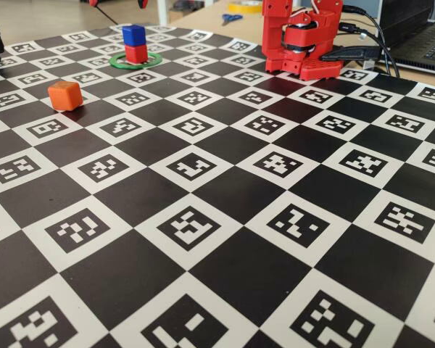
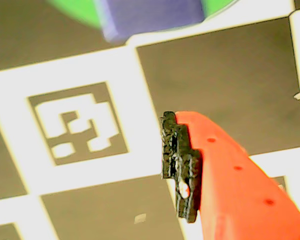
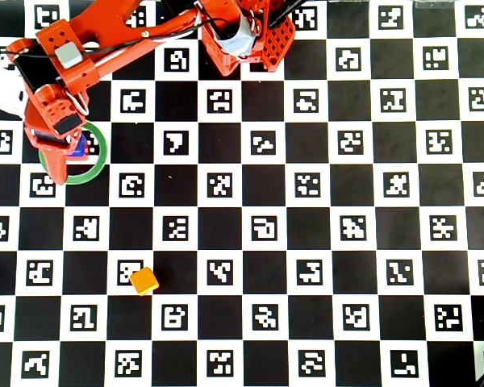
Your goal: Grab the red cube then put it in the green circle then put the blue cube on top and finally the orange cube on top
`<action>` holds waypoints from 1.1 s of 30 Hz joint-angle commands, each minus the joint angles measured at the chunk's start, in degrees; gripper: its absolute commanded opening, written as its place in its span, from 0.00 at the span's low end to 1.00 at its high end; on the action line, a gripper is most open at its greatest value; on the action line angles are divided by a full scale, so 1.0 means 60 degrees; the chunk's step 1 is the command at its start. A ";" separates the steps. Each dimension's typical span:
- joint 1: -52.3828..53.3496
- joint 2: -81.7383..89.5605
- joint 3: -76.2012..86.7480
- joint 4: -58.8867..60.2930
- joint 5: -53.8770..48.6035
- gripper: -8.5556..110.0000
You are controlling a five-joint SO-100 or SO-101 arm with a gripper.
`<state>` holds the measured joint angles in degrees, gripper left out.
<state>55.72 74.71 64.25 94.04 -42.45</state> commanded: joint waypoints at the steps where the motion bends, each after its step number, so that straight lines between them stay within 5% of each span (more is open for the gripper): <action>1: -0.0469 0.1318 -0.1172 0.0190 0.0659 0.45; 12: -0.2241 0.1816 -0.1699 0.1260 0.3560 0.41; 33: -0.5024 0.1934 -0.0981 0.0146 0.7632 0.41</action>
<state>27.42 81.65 58.54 95.36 0.97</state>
